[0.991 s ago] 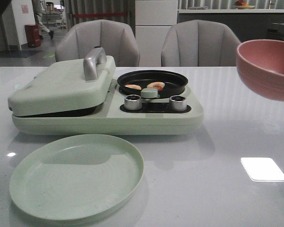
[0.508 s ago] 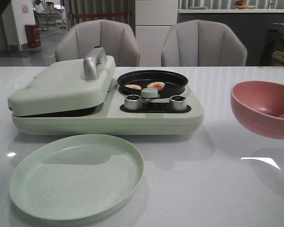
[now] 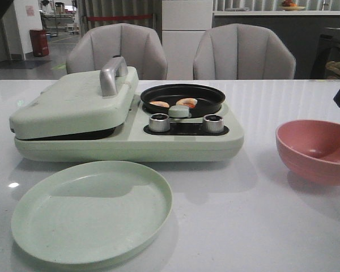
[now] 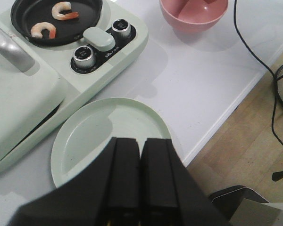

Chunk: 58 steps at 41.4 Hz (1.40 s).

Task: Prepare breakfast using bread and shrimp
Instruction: 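Lower the pink bowl onto the table and open the right gripper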

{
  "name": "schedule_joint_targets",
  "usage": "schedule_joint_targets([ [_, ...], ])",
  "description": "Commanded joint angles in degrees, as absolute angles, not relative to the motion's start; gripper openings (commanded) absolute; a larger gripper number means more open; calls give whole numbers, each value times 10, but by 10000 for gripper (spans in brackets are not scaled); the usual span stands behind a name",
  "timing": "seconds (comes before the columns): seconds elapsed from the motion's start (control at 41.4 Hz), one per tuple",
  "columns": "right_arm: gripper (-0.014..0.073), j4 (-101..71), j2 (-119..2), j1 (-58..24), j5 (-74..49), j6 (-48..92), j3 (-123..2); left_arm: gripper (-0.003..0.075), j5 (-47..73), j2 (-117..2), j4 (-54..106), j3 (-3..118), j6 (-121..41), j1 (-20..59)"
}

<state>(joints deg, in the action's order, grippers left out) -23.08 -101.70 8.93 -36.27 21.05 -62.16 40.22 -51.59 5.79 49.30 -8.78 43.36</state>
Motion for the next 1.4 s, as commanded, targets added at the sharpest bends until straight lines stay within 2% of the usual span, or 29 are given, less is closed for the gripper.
schedule_joint_targets([
  [0.0, 369, -224, -992, 92, -341, 216, -635, 104, 362, -513, 61, 509, -82, 433],
  [0.097, 461, -223, -992, 92, -339, 216, -635, 104, 362, -513, 61, 509, -82, 433],
  [0.145, 476, -225, -991, 92, -340, 216, -635, 104, 362, -513, 61, 509, -82, 433],
  [0.435, 475, -221, -920, 78, -357, 216, -635, 104, 362, -513, 61, 509, -82, 433],
  [0.677, 472, -165, -803, -7, -398, 210, -635, 104, 362, -513, 61, 509, -82, 433],
  [0.846, 472, -126, -725, -53, -455, 156, -635, 104, 362, -513, 61, 509, -82, 433],
  [1.064, 472, -70, -612, -56, -518, 89, -620, 104, 362, -513, 61, 509, -82, 433],
  [1.378, 472, -60, -394, -56, -542, 63, -511, 104, 362, -513, 61, 509, -82, 433],
])
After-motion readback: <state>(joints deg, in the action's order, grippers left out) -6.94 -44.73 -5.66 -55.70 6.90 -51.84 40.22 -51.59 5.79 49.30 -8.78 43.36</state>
